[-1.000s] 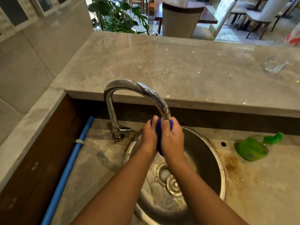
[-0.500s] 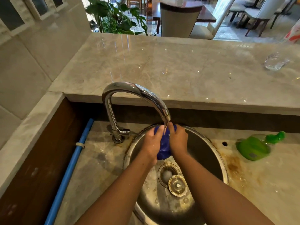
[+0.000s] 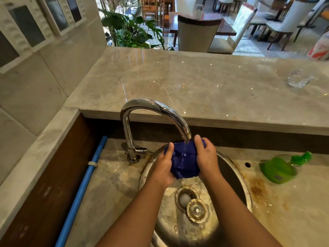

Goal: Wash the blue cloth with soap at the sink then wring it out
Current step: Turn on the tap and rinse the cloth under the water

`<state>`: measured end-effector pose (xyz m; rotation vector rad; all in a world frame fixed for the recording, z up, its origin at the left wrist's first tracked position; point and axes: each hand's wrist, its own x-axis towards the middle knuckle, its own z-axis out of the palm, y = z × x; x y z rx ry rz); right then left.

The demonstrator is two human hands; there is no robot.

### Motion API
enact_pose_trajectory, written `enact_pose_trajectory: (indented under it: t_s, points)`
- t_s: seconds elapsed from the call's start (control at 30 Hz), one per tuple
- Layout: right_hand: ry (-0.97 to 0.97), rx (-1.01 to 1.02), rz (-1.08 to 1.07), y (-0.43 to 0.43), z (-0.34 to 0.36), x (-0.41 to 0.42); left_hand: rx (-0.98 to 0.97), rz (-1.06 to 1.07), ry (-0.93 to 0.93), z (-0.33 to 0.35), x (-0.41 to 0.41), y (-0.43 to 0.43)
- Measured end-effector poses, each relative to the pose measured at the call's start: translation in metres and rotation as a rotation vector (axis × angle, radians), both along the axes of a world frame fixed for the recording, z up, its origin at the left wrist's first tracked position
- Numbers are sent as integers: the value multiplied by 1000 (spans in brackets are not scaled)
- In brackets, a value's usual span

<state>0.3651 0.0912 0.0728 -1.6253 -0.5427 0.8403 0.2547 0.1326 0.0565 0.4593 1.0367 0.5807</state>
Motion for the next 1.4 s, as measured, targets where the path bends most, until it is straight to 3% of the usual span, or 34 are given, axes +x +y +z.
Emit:
enact_pose_trajectory:
  t_s: [0.1, 0.23, 0.3, 0.53, 0.6, 0.73, 0.87, 0.93, 1.0, 1.13, 1.2, 1.27, 1.4]
  points:
    - [-78, -42, -12, -2, -8, 14, 8, -53, -46, 4, 4, -4]
    - [-219, -135, -49, -5, -25, 25, 279, -244, 83, 10, -2, 4]
    - [-184, -156, -64, -2, -30, 20, 422, -352, 189, 15, -5, 8]
    - [562, -198, -17, 8, -23, -9, 527, -374, 398, 18, -14, 17]
    - [622, -178, 22, 5, -21, -10, 486, -368, 340, 21, -21, 19]
    - [457, -92, 17, 5, -20, -8, 378, -241, 211, 23, -31, 17]
    - [-2, -127, -9, 8, -20, -18, 329, -231, 274, 19, -35, 20]
    - [-138, -146, -58, 6, -23, -25, 367, -256, 328, 21, -35, 19]
    - [-138, -174, -102, 5, -27, -30, 403, -312, 353, 24, -34, 16]
    - [269, -193, -91, 6, -31, -34, 396, -310, 346, 26, -36, 12]
    - [371, -149, -104, 2, -32, -33, 332, -280, 320, 22, -36, 10]
    - [320, -85, -118, -2, -29, -32, 239, -204, 293, 16, -35, 7]
    - [22, 34, -59, -9, -5, -36, 111, -56, 198, 8, -25, -4]
